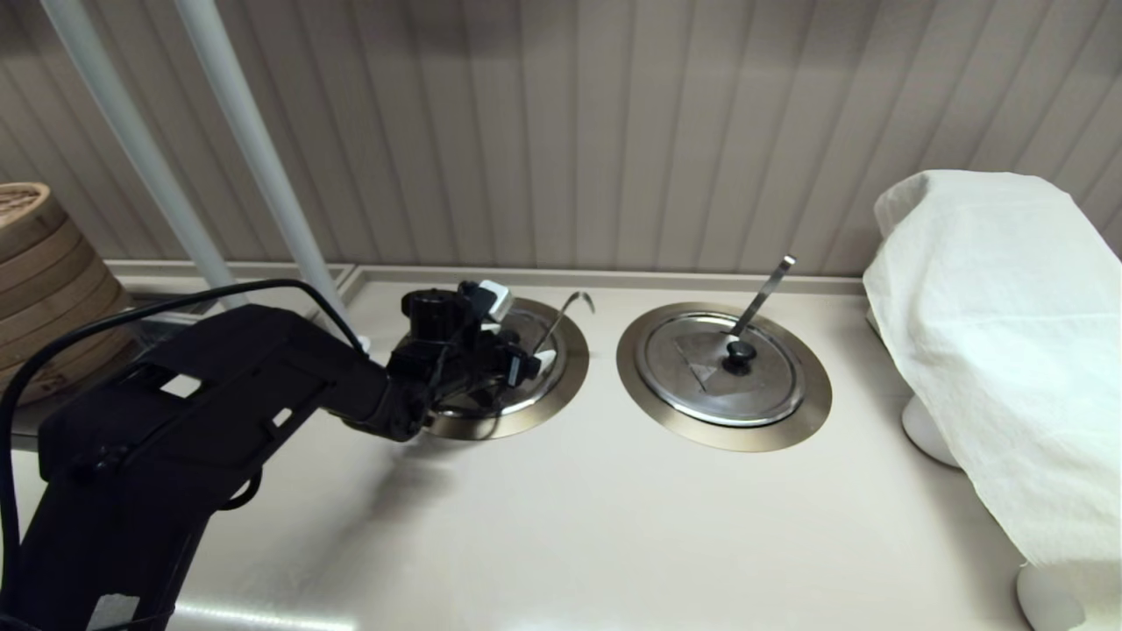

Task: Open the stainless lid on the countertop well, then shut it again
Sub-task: Put the spoon in the groove

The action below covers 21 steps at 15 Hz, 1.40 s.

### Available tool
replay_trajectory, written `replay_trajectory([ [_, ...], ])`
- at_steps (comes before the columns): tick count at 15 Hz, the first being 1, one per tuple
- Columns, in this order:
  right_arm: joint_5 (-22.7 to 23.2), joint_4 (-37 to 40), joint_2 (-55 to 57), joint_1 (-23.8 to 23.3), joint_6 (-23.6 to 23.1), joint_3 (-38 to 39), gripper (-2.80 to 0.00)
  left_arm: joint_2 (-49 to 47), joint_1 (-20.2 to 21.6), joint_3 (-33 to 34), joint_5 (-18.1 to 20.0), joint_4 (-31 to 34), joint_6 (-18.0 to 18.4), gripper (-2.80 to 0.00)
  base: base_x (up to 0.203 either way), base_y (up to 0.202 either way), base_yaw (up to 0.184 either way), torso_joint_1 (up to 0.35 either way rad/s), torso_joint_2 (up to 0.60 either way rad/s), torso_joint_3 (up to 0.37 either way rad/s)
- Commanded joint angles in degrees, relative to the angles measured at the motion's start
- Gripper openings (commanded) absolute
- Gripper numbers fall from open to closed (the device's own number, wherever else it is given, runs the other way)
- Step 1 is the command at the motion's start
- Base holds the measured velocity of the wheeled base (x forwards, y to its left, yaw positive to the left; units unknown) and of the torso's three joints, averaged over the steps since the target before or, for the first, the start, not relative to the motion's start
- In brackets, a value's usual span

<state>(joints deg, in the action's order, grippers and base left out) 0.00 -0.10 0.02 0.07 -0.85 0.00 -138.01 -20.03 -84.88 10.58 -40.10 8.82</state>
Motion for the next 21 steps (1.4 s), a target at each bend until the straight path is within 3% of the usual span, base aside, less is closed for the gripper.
replay_trajectory([
  [1, 0.0, 0.0, 0.0, 0.0, 0.0, 0.0, -2.8, -4.0, 1.3, -5.9, 0.2, -2.3, -0.7, 0.0, 0.0, 0.0, 0.0, 0.0, 0.0, 0.0],
  [7, 0.0, 0.0, 0.1, 0.0, 0.0, 0.0, -2.8, -12.2, 1.6, -27.2, 0.3, 5.1, -1.2, 0.0, 0.0, 0.0, 0.0, 0.0, 0.0, 0.0],
  [10, 0.0, 0.0, 0.0, 0.0, 0.0, 0.0, -2.8, -13.0, 1.6, -28.4, 3.7, 8.9, -1.3, 0.0, 0.0, 0.0, 0.0, 0.0, 0.0, 0.0],
  [21, 0.0, 0.0, 0.0, 0.0, 0.0, 0.0, -2.8, -12.0, 4.1, -28.9, 3.6, 9.5, -2.0, 0.0, 0.0, 0.0, 0.0, 0.0, 0.0, 0.0],
])
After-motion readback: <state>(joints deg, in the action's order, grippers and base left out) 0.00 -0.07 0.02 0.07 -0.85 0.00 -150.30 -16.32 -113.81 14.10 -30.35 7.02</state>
